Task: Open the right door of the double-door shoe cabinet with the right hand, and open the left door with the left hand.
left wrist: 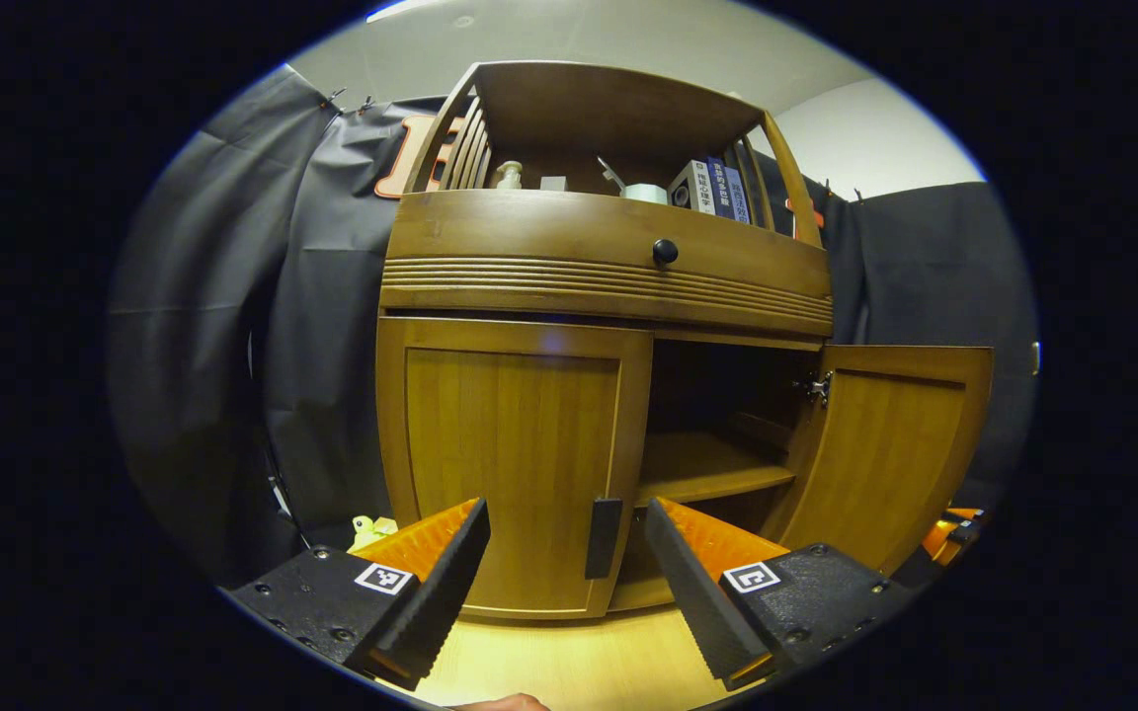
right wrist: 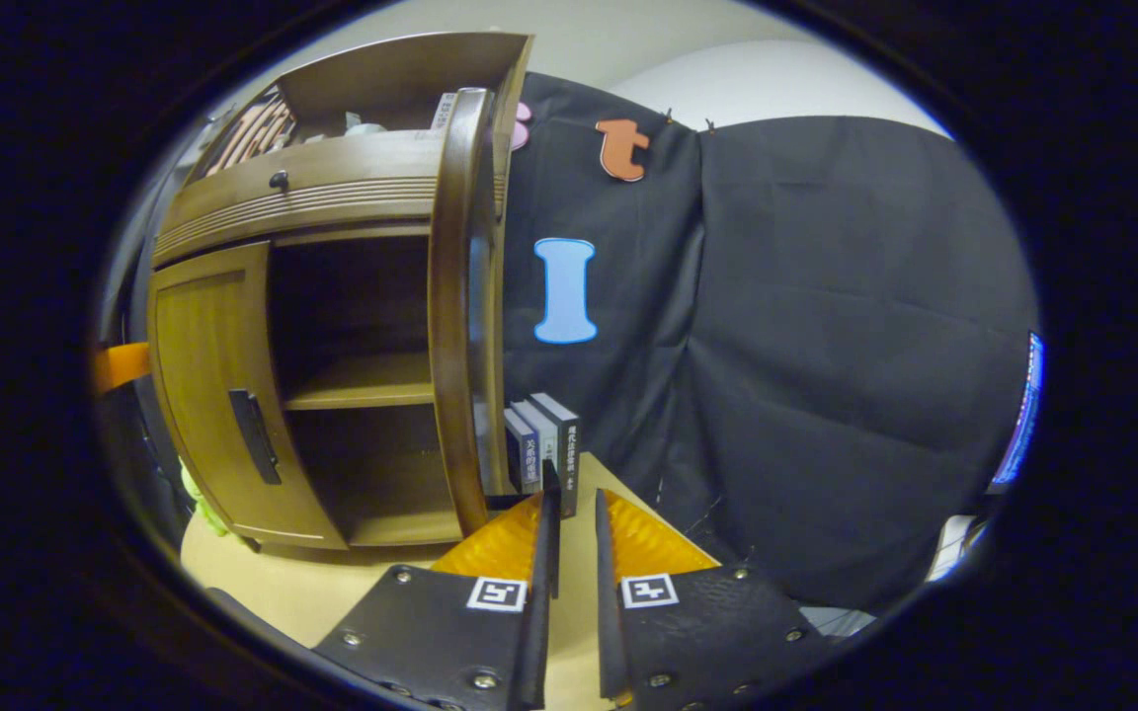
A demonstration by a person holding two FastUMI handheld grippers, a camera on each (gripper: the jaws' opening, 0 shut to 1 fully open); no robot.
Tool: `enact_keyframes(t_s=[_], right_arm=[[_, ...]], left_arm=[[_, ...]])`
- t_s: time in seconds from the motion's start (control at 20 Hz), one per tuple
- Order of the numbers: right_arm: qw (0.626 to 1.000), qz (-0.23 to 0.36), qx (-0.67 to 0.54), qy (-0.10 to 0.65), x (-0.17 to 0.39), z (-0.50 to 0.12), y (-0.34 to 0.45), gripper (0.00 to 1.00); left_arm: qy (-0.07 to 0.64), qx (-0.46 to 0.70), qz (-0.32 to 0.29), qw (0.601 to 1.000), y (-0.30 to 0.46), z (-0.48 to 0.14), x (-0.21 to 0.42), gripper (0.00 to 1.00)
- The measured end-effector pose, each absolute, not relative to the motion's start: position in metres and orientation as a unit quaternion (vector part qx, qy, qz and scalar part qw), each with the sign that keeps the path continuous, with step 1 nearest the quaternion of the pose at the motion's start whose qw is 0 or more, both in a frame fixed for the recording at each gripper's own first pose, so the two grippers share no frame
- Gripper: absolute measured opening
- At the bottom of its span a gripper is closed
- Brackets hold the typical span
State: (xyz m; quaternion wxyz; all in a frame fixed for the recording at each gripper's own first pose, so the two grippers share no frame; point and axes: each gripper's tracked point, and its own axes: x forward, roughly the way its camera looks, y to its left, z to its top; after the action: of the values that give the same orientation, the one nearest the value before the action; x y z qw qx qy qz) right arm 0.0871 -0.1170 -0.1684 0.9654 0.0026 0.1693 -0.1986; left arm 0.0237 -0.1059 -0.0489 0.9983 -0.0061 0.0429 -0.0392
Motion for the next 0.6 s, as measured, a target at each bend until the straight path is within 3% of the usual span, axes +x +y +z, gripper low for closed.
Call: enact_keyframes(t_s=[0.2, 0.25, 0.6], right_arm=[[0.960, -0.229, -0.028, 0.159, 0.082, -0.162, -0.141, 0.24], [0.958, -0.237, -0.030, 0.155, 0.081, -0.159, -0.146, 0.21], [0.958, -0.266, -0.006, 0.110, 0.085, -0.127, -0.153, 0.21]], left_arm=[[0.049, -0.011, -0.040, 0.998, -0.108, -0.053, 0.029, 0.97], [0.051, -0.013, -0.041, 0.998, -0.110, -0.055, 0.033, 0.97], [0.053, -0.005, -0.051, 0.997, -0.127, -0.063, 0.070, 0.97]])
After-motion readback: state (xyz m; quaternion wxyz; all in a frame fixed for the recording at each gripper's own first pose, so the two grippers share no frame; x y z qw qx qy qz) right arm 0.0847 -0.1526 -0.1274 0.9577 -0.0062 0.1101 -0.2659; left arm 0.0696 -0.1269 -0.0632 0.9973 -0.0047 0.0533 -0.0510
